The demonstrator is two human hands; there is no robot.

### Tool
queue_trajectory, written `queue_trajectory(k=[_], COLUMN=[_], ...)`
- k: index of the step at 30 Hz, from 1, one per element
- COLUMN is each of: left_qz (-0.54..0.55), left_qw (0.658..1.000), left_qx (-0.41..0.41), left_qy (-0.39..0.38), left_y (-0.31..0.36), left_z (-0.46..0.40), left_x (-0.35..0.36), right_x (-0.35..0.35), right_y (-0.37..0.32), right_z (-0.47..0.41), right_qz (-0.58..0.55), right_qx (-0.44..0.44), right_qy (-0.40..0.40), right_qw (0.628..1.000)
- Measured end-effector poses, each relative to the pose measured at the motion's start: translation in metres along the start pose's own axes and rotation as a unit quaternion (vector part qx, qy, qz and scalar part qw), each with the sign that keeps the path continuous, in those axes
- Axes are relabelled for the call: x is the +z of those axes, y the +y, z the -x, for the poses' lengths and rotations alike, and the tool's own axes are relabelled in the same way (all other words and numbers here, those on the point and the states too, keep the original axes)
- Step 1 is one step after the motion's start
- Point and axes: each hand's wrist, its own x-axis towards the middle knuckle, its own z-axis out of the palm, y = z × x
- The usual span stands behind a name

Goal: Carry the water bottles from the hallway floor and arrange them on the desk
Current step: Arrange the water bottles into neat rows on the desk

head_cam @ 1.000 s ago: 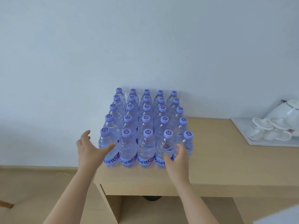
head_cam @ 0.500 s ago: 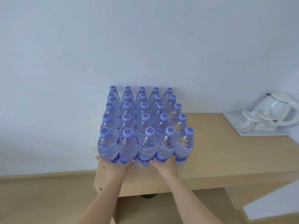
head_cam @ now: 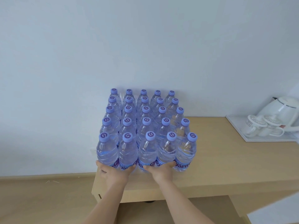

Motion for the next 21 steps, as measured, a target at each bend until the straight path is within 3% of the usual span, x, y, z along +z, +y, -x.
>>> queue_trajectory(k=[6, 9, 13, 17, 21], left_qz=[0.018, 0.047, 0.059, 0.218, 0.362], left_qw=[1.0, 0.996, 0.98, 0.925, 0.858], left_qx=[-0.019, -0.066, -0.127, -0.168, -0.239], left_qy=[-0.009, -0.034, -0.144, -0.261, -0.276], left_y=[-0.007, -0.013, -0.022, 0.001, 0.028], left_z=[-0.003, 0.005, 0.035, 0.043, 0.032], left_x=[0.001, 0.009, 0.035, 0.048, 0.046], right_x=[-0.008, -0.019, -0.033, -0.041, -0.042], right_y=[0.002, 0.011, 0.023, 0.031, 0.027], right_z=[0.003, 0.005, 0.002, -0.002, -0.006], right_qz=[-0.001, 0.0, -0.013, -0.034, -0.05], right_qx=[-0.01, -0.046, -0.075, -0.042, -0.061], right_qy=[-0.033, -0.052, -0.027, -0.039, -0.07], right_qw=[0.999, 0.998, 0.997, 0.998, 0.994])
